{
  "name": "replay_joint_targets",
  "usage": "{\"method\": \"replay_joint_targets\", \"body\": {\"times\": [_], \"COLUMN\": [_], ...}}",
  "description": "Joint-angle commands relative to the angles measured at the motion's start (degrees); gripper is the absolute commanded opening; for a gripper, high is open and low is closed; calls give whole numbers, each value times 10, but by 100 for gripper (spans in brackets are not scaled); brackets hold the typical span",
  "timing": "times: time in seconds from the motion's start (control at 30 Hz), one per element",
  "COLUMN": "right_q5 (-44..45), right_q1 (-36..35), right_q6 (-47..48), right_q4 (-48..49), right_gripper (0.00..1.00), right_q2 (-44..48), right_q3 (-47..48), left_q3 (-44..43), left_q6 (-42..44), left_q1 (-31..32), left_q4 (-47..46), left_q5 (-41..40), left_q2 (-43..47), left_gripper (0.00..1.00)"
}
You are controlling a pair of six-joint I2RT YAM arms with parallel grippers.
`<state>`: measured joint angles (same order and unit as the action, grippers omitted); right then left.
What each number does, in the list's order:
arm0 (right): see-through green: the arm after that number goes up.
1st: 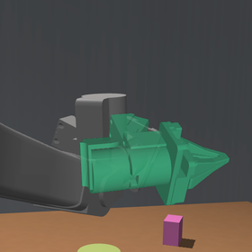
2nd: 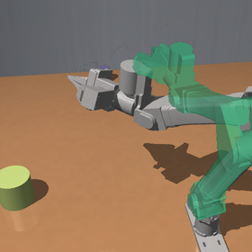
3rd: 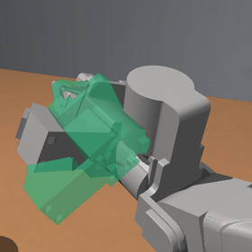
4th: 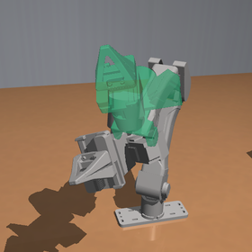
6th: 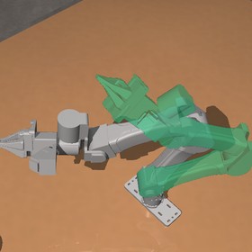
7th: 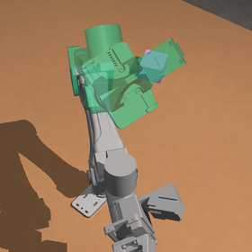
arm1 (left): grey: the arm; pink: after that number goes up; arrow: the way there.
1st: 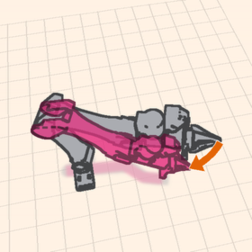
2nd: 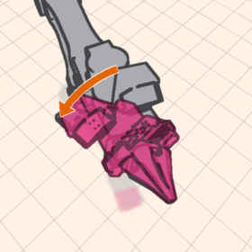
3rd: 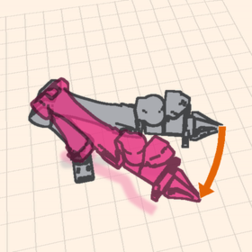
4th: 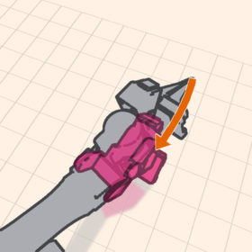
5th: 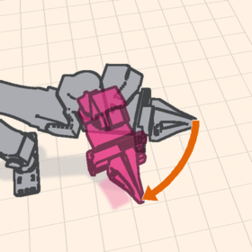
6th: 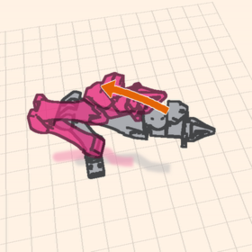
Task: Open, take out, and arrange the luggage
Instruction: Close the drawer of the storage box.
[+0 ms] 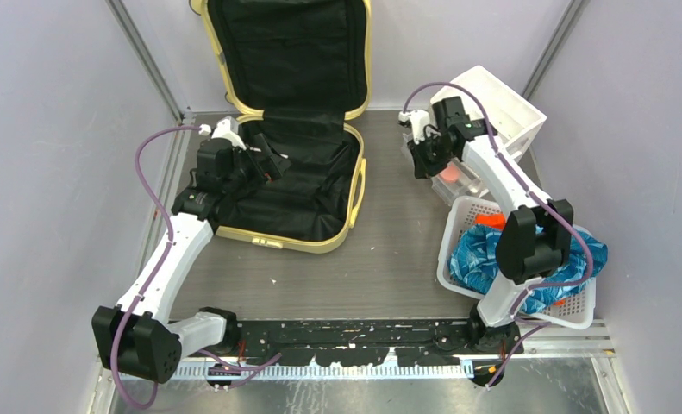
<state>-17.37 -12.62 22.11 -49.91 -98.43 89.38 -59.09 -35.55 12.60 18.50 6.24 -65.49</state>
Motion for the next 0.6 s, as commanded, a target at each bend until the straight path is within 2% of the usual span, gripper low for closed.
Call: {"method": "replay_joint_targets", "body": {"times": [0.0,0.3,0.43,0.5,0.57], "right_q5": [123,214,312,367,400], "right_q1": [-30,-42,-49,-50,-50], "right_q6": [-15,-14,-29,-33,-26], "right_q4": [54,71,118,145,162], "right_gripper": [11,13,16,26,42], "right_q2": [-14,-41,-52,-54,-55], "right_q3": [7,13,1,-5,-7], "left_q3": [-2,2,1,1,1], "left_q6": [-2,0,-1,0,-1], "left_q1": [-4,-7,-8,-8,-8], "left_q4": [-18,-16,-17,-18,-19], "left_q5": [3,-2,-3,-4,-3], "left_q2": [11,17,18,18,18], "left_gripper": [100,100,100,100,100]}}
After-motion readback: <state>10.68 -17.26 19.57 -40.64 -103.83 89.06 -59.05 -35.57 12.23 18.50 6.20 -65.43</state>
